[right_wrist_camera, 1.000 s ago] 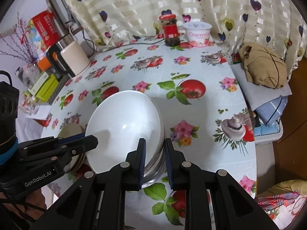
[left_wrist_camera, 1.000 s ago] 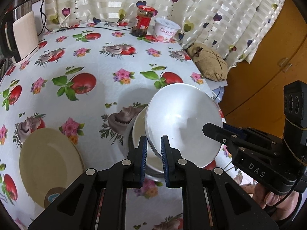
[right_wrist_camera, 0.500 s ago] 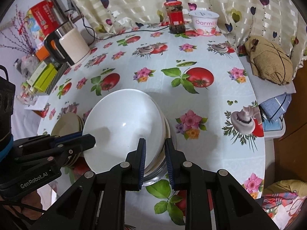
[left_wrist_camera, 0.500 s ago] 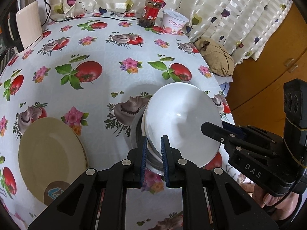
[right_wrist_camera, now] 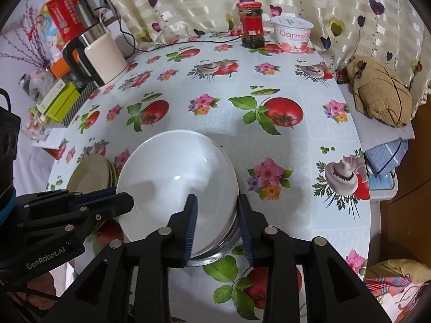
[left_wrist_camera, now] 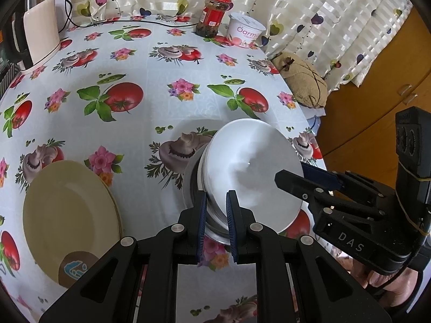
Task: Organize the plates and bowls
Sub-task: 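Lower the white bowl into the steel bowl stack with both grippers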
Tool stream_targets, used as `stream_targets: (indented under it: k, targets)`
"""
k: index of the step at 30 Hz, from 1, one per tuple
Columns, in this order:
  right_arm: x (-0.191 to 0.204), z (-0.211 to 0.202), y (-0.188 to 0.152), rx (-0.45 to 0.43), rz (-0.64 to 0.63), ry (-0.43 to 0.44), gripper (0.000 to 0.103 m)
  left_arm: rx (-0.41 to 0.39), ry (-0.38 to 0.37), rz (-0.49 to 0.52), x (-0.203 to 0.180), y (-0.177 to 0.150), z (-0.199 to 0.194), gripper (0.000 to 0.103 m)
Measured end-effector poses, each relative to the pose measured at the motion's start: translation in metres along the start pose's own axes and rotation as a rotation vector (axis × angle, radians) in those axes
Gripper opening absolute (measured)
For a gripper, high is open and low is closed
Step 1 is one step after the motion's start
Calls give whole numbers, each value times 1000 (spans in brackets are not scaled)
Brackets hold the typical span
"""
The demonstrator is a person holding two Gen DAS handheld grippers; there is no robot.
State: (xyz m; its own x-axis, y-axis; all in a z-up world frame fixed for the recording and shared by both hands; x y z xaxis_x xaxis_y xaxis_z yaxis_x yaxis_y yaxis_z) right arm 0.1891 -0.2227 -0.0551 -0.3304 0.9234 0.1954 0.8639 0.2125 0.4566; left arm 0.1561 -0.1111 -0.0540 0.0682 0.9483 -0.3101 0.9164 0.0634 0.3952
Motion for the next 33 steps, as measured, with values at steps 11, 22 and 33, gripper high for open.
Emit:
stream_targets:
  k: [11, 22, 33]
  targets:
    - [-4, -9, 4, -51, 0, -26, 16, -35, -14, -4, 3, 5, -3, 15]
    - [-5, -12, 4, -42, 6, -27, 13, -11, -29, -7, 3, 5, -2, 15]
    - [-11, -31, 6, -94, 8, 6, 16, -93, -74, -17, 13, 12, -19, 15]
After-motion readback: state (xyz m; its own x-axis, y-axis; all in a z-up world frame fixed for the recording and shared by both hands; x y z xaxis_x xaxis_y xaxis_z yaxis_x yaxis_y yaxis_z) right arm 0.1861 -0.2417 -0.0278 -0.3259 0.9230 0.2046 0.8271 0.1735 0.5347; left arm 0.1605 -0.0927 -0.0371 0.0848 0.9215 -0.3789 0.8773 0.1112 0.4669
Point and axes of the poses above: each gripper's, at about its wrist camera, not at the fingertips, and z roughly the way its jaws point, x to its left, y to its top, the point moved 7 cm from there along z, roughly the way its jaws point, and after that the axes turned 1 degree about x, right-handed, at the moved point
